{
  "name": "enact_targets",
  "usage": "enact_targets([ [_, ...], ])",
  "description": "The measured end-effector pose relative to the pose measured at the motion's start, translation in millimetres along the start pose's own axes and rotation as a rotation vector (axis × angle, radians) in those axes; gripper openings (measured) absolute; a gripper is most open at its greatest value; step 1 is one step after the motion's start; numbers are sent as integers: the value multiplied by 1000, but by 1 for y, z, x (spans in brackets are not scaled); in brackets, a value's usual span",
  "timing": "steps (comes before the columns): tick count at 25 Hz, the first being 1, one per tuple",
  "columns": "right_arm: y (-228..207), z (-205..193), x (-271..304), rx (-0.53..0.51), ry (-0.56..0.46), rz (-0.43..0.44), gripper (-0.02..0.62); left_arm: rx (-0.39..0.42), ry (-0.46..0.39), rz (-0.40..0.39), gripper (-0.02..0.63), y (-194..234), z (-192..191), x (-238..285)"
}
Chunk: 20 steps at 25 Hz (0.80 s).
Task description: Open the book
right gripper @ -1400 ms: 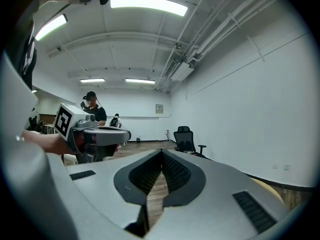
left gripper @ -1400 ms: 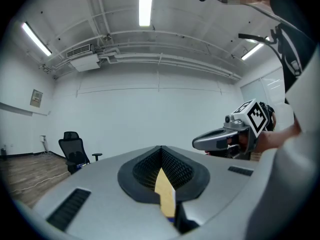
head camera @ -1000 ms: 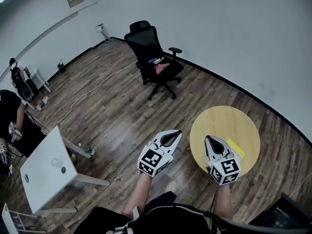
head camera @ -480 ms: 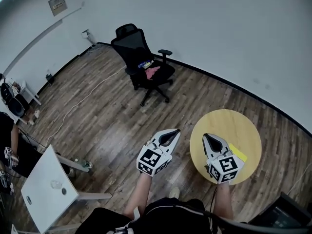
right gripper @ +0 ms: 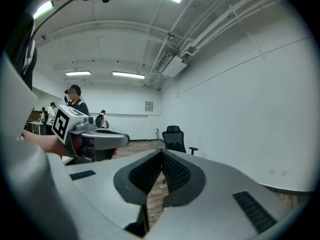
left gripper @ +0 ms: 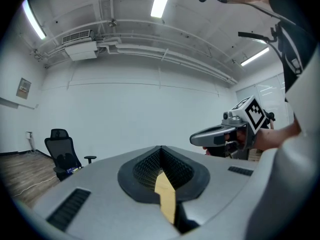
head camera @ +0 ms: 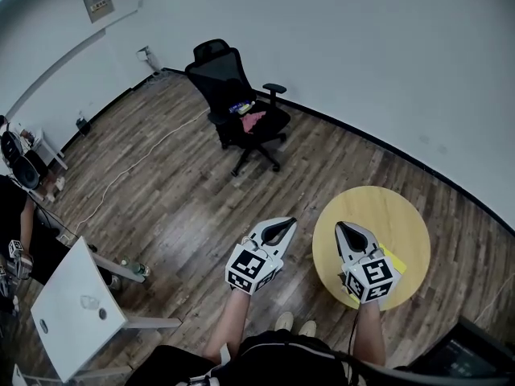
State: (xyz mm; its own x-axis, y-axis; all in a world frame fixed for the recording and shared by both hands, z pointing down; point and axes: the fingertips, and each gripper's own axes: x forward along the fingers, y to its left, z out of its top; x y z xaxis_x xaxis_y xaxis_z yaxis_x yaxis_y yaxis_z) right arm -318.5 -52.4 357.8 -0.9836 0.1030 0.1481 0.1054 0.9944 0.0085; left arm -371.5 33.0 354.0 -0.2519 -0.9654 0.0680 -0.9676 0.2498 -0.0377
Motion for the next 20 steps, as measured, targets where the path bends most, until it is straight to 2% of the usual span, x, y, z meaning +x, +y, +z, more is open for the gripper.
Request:
enact_targets([
  [5, -2, 1, -5, -7, 1, -8, 6, -6, -1, 1, 0, -1, 1, 0],
  [8, -9, -1, -21, -10, 5, -49, 6, -12, -7, -27, 0, -9, 2, 7],
  [20, -79, -16, -146, 34, -13, -375, 6, 34, -28, -350, 0, -129, 14, 80],
])
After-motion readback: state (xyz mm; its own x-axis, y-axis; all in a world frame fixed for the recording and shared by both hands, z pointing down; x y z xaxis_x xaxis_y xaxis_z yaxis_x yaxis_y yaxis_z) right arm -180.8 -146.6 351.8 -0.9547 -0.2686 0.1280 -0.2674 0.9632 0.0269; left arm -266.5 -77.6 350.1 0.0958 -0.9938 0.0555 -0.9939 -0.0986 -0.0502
